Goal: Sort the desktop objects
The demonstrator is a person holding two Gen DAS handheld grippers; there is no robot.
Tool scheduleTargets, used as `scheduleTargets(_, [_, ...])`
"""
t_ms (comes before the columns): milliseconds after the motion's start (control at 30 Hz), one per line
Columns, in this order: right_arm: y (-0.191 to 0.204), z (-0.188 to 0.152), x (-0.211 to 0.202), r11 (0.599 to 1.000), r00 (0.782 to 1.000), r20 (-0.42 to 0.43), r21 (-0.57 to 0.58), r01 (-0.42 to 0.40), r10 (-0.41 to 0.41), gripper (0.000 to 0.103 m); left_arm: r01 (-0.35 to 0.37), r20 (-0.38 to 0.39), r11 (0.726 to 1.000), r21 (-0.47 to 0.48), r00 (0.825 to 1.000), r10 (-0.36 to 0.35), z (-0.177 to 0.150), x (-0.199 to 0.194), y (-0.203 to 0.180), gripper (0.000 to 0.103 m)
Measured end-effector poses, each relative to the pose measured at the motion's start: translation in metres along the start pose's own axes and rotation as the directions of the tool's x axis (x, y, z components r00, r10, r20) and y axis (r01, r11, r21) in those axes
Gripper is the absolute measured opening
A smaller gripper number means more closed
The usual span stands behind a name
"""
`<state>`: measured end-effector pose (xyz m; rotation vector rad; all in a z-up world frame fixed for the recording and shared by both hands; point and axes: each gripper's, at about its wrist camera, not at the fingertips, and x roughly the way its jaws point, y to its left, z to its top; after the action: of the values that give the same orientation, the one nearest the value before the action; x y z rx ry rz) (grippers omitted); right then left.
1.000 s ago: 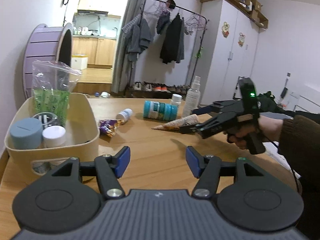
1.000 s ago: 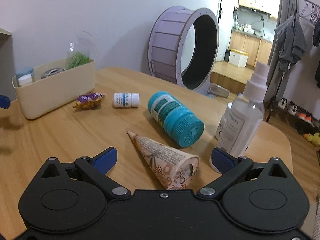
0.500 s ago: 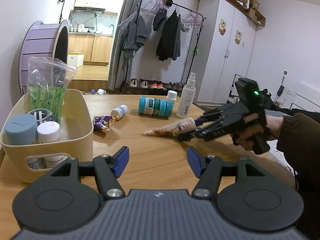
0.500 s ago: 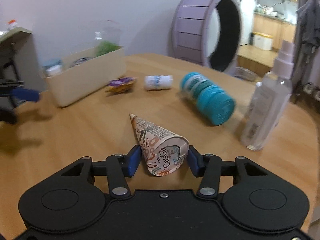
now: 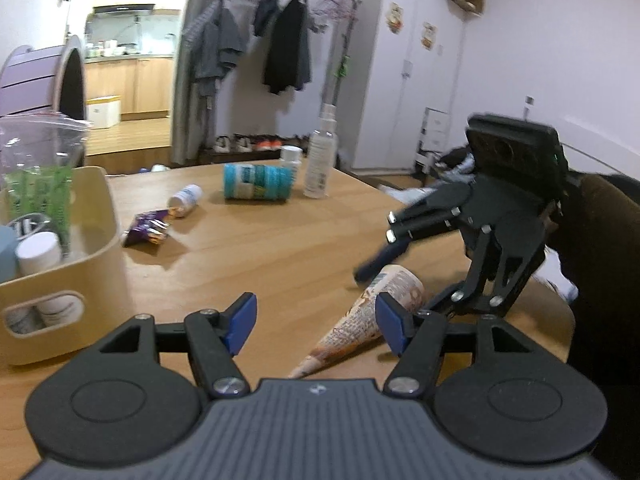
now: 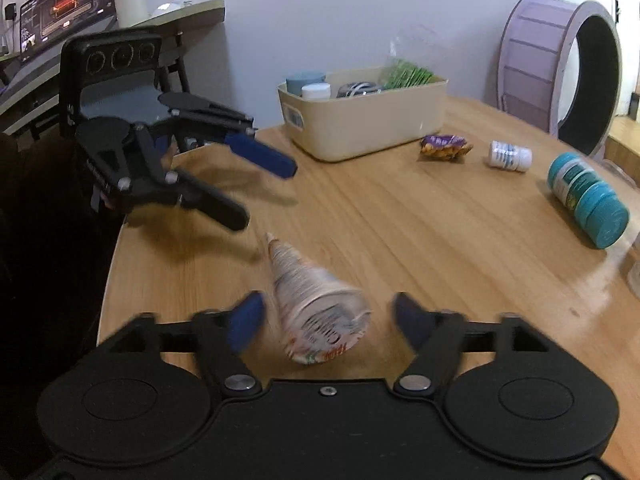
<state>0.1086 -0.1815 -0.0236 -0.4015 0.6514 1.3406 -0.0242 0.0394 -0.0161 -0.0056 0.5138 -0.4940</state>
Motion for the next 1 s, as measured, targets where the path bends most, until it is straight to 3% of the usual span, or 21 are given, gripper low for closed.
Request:
scheduleTargets(367, [0.013, -0.018, -0.049, 0.997, 0.995, 0.075, 0.043, 0.069, -0.072, 0.083, 0.130, -0.077, 0.978, 0.163, 0.990, -0.119, -0.011, 0.022, -0.023, 0.065])
scheduleTargets(467, [0.016, -0.023, -0.053, 0.994, 0.990, 0.105, 0.062, 0.087, -0.093, 0.083, 0.136, -0.113, 0.968, 0.211, 0.987, -0.114, -0.013, 0.031, -0.030, 0.065])
scheduleTargets(700, [0.012, -0.025, -0.059, 0.976, 0.959, 0.221, 0.168, 0.141, -0.176, 0.091, 0.152, -0.156, 0.975, 0.160, 0.980, -0.127, -0.010, 0.047, -0.025, 0.063])
scheduleTargets(800, [0.009, -0.024, -0.059, 0.967, 0.948, 0.239, 0.192, 0.165, -0.209, 0.092, 0.147, -0.152, 0.978, 0.151, 0.980, -0.124, -0.009, 0.046, -0.025, 0.049])
scheduleTargets(867, [0.008, -0.024, -0.059, 0.962, 0.941, 0.250, 0.205, 0.180, -0.229, 0.092, 0.154, -0.150, 0.976, 0.153, 0.980, -0.131, -0.009, 0.044, -0.026, 0.027])
scheduleTargets(1000, [0.005, -0.024, -0.067, 0.950, 0.919, 0.297, 0.251, 0.188, -0.260, 0.092, 0.152, -0.117, 0.976, 0.154, 0.984, -0.134, -0.008, 0.038, -0.027, 0.025])
